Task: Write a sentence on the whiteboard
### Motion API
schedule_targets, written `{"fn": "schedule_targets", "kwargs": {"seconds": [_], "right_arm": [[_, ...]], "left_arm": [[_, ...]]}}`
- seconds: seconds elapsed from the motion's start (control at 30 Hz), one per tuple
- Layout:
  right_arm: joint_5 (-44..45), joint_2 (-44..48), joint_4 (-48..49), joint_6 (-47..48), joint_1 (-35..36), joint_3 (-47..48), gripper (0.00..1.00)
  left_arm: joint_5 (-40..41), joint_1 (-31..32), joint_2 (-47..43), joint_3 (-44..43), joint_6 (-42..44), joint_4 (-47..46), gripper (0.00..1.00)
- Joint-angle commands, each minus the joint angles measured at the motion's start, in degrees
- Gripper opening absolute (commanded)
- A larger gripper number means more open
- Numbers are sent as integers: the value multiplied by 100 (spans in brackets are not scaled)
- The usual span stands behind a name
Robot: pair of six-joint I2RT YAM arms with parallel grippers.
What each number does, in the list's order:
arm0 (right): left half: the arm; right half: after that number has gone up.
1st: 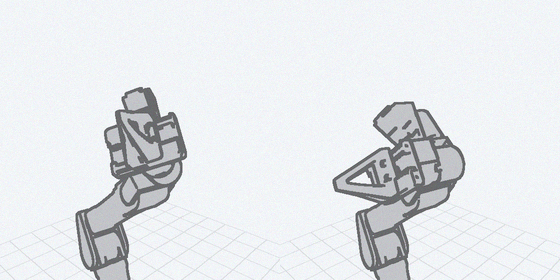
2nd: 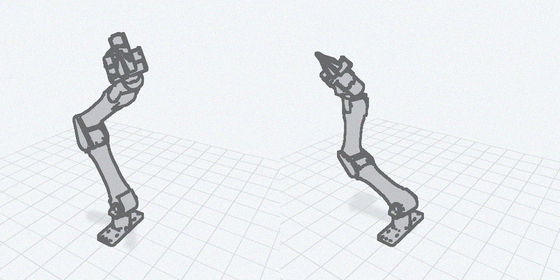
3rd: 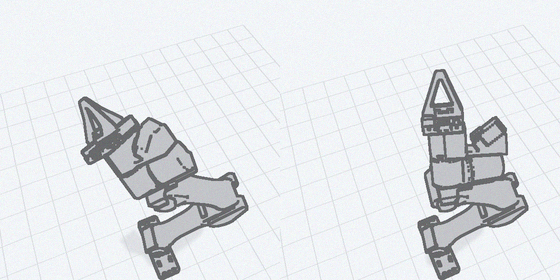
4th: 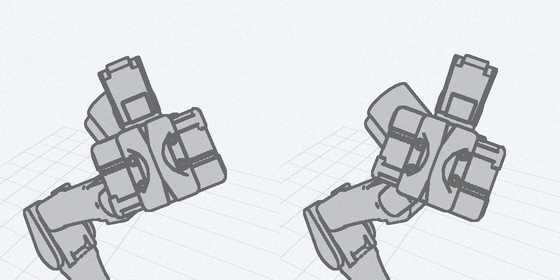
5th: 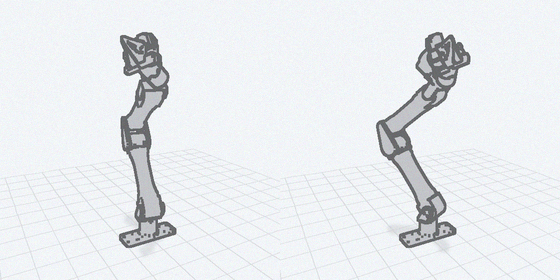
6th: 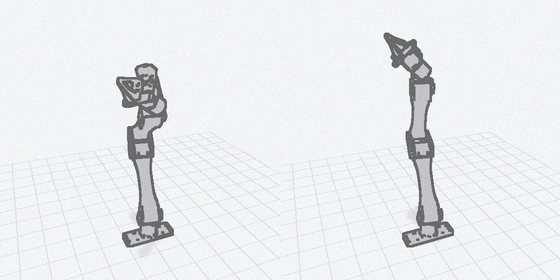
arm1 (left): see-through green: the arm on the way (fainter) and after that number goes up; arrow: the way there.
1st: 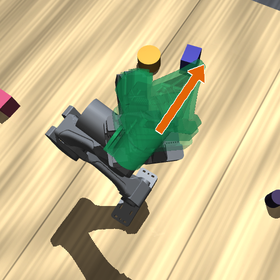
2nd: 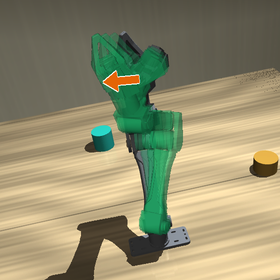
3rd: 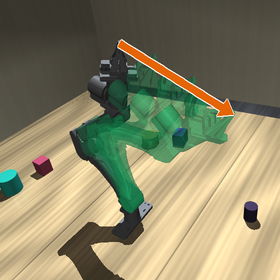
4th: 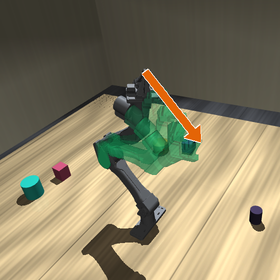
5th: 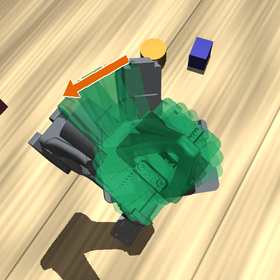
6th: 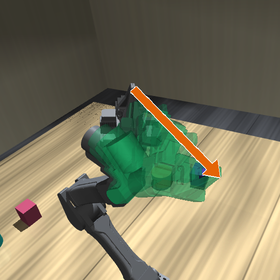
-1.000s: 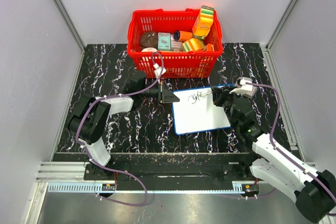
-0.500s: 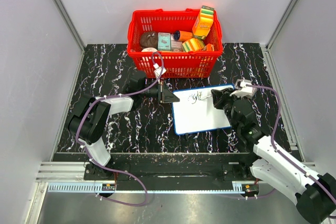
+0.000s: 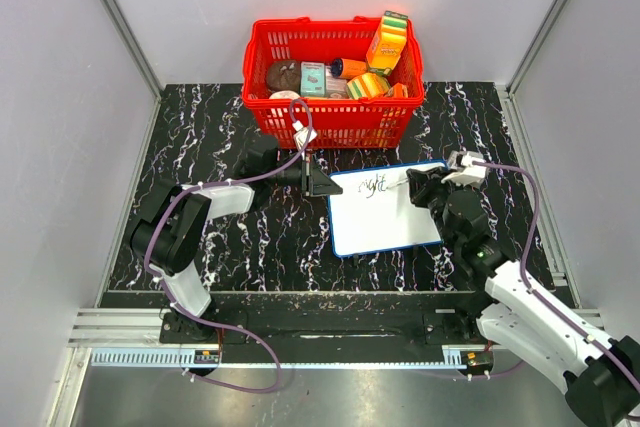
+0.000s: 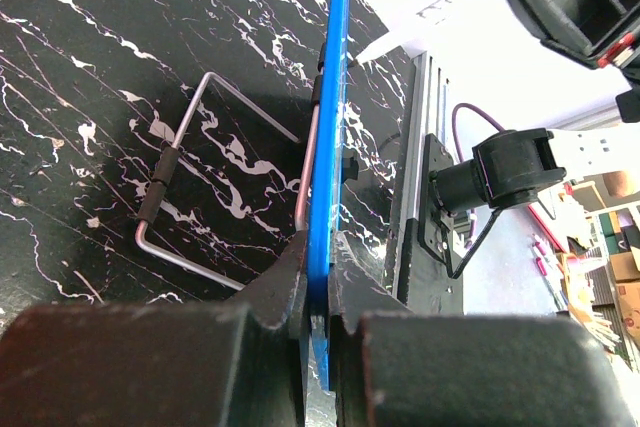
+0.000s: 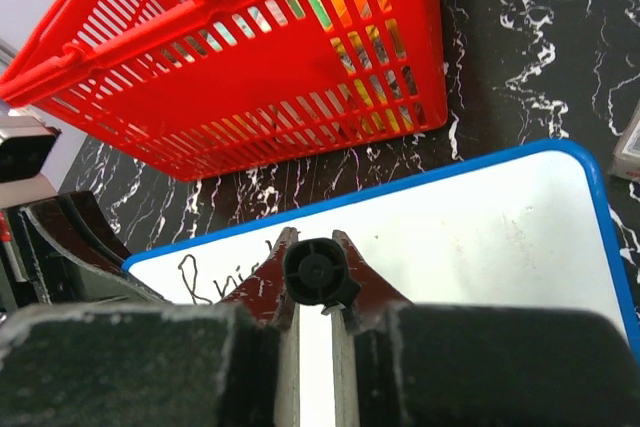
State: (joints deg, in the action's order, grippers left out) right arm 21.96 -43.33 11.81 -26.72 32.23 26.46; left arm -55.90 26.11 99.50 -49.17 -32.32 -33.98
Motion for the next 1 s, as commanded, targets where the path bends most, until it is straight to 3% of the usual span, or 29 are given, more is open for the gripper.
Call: {"fn": "schedule_targets", "kwargs": {"seconds": [0.0, 0.37, 0.97], "right_arm": [[292, 158, 128, 246, -41, 430, 0], [871, 9, 32, 659, -41, 764, 0], [1048, -474, 225, 659, -59, 764, 0]], "left_arm": [[123, 35, 52, -172, 577, -56, 0], [114, 35, 52, -172, 595, -56, 0], [114, 43, 43, -172, 595, -48, 0]]}}
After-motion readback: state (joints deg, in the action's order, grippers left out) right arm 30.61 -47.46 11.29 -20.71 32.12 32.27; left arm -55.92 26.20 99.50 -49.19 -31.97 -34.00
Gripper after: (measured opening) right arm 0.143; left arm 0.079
